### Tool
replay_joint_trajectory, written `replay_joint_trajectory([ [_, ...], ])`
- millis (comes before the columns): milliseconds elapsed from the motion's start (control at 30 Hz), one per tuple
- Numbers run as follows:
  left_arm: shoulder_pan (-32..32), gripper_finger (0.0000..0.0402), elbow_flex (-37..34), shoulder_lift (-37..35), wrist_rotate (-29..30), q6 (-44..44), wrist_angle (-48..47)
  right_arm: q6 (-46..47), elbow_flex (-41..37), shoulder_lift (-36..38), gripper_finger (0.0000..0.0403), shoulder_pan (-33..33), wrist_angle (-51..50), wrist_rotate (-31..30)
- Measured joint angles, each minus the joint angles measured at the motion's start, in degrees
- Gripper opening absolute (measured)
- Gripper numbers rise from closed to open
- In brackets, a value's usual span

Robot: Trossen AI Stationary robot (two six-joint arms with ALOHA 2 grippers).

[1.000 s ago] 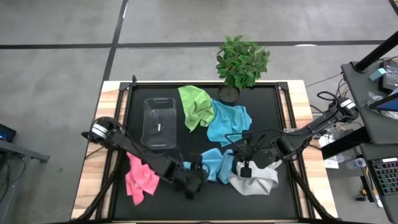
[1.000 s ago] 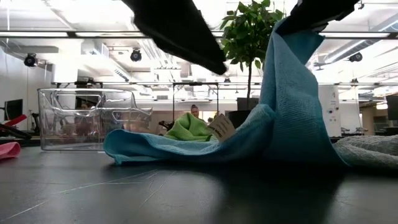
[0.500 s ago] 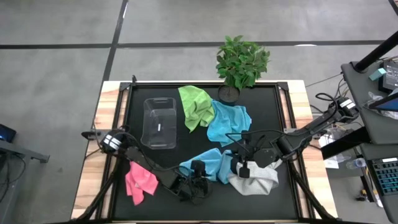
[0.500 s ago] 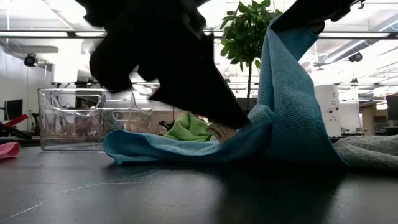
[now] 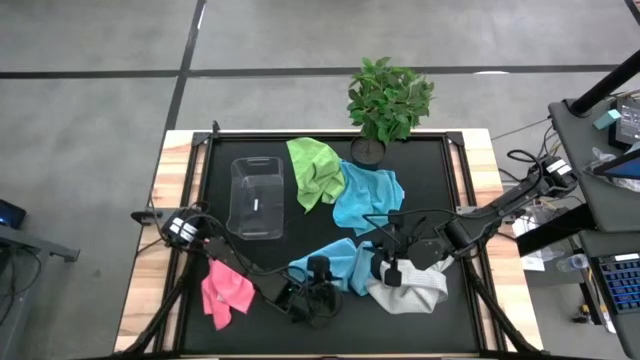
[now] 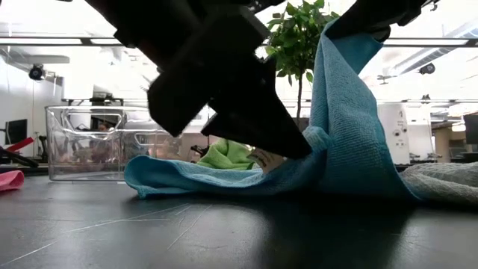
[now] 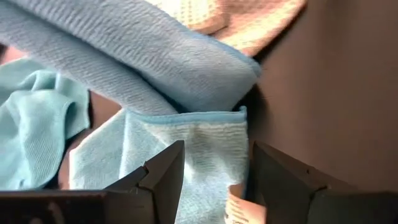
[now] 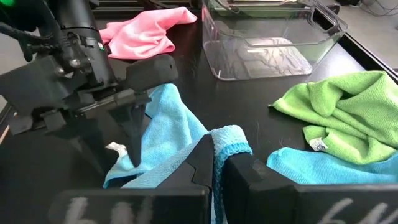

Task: Fold microfiber towels
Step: Fold the bottom blue microfiber towel

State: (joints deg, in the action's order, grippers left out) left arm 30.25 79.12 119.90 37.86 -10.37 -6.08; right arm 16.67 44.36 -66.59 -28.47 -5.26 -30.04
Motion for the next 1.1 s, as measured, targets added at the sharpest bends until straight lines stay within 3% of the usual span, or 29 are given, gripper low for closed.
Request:
replay_joint_trajectory([
  [300,-1.2,0.0164,-3.1,0.0,1.5,-4.1,4.3,0.0,-0.4,0.0,0.0008,0.0,0.0,0.0],
  [400,-1.3,0.0126,-3.2,0.0,2.0,-4.4,4.5,-0.1,-0.4,0.0,0.0008,0.0,0.0,0.0],
  [533,-1.4,0.0033,-3.3,0.0,2.8,-4.4,4.5,0.2,-0.4,0.0,0.0008,0.0,0.0,0.0],
  [600,-1.4,0.0011,-3.4,0.0,2.8,-4.3,4.3,0.2,-0.5,0.0,0.0008,0.0,0.0,0.0],
  [800,-1.4,0.0001,-3.3,-2.4,2.8,2.5,2.4,0.2,-0.5,0.1,0.0008,-0.4,-0.3,0.0],
  [967,-1.3,0.0001,-3.6,-10.7,3.8,5.5,-4.3,-0.1,0.2,2.0,0.0008,-2.3,-1.7,0.6],
  [1100,-1.1,0.0,-3.7,-19.2,3.8,9.0,-7.5,-0.4,1.8,3.6,0.0008,-3.8,-2.4,6.0],
])
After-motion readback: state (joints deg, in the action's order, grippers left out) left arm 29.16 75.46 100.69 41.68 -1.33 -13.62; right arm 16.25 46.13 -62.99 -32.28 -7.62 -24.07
